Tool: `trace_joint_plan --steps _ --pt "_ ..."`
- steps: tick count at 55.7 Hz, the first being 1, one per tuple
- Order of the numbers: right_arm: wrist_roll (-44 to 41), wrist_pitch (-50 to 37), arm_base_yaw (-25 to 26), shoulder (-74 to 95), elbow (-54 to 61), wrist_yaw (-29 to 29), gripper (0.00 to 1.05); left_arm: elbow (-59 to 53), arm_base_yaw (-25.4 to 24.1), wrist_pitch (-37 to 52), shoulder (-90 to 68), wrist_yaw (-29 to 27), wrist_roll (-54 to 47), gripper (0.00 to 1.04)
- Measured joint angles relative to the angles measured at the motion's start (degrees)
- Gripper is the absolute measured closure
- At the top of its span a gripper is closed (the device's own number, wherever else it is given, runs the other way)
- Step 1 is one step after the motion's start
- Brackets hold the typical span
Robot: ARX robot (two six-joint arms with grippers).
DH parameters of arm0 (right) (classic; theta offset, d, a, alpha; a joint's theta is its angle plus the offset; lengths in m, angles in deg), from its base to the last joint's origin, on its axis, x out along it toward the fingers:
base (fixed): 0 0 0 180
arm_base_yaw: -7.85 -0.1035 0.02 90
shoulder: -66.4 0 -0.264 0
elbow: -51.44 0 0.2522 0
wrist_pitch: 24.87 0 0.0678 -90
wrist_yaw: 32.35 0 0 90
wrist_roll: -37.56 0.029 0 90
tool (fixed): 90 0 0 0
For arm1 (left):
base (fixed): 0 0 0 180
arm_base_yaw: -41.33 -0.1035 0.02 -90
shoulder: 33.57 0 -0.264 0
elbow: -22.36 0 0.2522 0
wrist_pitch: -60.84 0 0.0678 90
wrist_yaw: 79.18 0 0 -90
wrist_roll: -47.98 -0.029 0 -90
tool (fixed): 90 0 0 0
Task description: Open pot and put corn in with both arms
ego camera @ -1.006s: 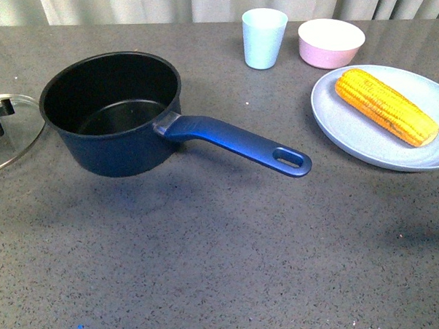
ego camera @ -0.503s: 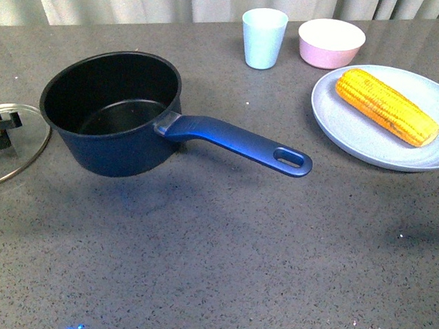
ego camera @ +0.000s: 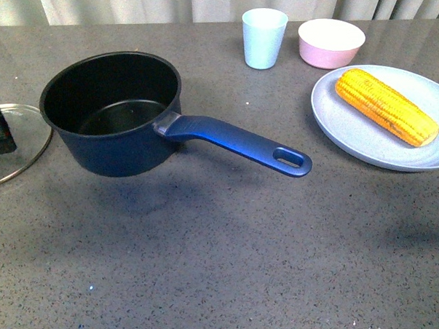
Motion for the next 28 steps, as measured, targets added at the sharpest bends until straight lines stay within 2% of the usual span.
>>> trace_joint_plan --steps 9,20,25,28 --pt "0.0 0.0 0.0 0.0 0.0 0.0 0.09 -9.1 -2.4 -0.8 11.4 2.0 0.5 0.09" --pt "0.0 0.0 0.0 0.0 0.0 0.0 0.09 -16.3 -2.8 -3.5 22.9 6.1 0.3 0.09" --pt "0.0 0.0 0.0 0.0 0.0 0.0 0.09 -18.8 -3.0 3.9 23.3 10.3 -1.1 0.22" --pt "0.0 0.0 0.0 0.0 0.0 0.0 0.09 -21.7 -2.7 10.8 23.2 12.2 -1.8 0.35"
